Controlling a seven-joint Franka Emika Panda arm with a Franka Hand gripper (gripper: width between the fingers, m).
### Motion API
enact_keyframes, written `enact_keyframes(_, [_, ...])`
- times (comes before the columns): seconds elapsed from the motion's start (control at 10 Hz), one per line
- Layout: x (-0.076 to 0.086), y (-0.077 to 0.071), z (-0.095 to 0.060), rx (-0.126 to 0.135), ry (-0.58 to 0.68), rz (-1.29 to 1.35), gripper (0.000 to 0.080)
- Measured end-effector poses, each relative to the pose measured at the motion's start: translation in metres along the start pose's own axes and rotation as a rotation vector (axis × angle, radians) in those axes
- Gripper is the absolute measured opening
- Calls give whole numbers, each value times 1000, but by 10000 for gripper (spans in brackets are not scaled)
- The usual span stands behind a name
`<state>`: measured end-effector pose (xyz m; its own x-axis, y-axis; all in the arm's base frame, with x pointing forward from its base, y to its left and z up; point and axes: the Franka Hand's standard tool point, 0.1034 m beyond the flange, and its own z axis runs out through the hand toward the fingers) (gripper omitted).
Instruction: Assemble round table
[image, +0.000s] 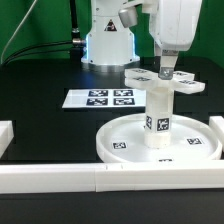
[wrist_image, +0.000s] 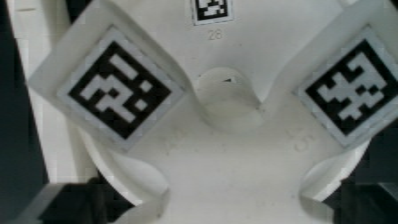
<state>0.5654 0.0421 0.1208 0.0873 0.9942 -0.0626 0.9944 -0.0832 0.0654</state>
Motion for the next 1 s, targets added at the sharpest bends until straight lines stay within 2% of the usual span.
enact_keyframes(0.9, [-5, -5, 13, 22, -9, 6, 637])
enact_keyframes(1.0, [-5, -4, 13, 22, -9, 6, 456])
